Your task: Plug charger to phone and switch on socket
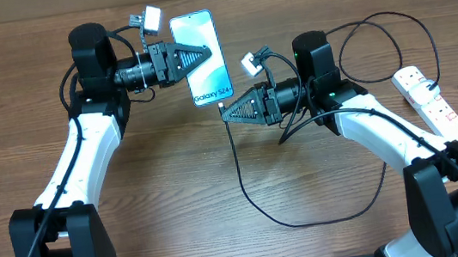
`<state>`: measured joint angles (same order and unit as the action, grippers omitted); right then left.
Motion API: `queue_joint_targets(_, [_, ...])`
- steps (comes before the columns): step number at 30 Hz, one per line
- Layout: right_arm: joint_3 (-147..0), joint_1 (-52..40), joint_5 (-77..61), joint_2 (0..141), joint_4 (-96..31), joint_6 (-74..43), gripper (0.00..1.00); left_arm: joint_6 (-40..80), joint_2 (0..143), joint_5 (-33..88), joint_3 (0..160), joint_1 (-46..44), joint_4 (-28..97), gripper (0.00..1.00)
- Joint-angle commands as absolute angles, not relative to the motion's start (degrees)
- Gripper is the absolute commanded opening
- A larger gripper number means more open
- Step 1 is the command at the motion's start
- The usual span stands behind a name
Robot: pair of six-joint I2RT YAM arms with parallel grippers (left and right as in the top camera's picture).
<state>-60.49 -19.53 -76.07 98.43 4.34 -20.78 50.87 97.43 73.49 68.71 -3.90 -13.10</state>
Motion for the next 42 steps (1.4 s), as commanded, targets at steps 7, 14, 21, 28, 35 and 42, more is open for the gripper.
queue_joint_targets(7, [-60.4, -19.7, -77.3, 98.5, 7.2, -24.3, 0.04, 51.2, 97.0, 74.5, 69.9, -4.6, -14.0, 0.05])
queue_joint_targets(14, [-60.4, -21.0, -78.1, 98.5, 7.3, -24.3, 0.04, 51.3, 97.0, 74.3, 69.9, -4.6, -14.0, 0.04])
queue_joint_targets(21, [-60.4, -21.0, -78.1, 98.5, 7.5, -24.3, 0.04, 51.2, 97.0, 74.3, 69.9, -4.6, -14.0, 0.04])
queue_joint_targets(28, [-60.4, -21.0, -77.0, 98.5, 10.3, -26.6, 0.04, 51.0, 97.0, 74.4, 69.9, -4.6, -14.0, 0.04])
queue_joint_targets(35, [-60.4, -20.8, -77.0, 98.5, 10.3, -26.6, 0.04, 50.2, 97.0, 75.7, 69.9, -4.6, -14.0, 0.05])
queue_joint_targets(42, [-60.4, -20.7, -76.8, 98.5, 10.7, -26.6, 0.04, 49.7, 97.0, 76.5, 69.9, -4.6, -14.0, 0.04])
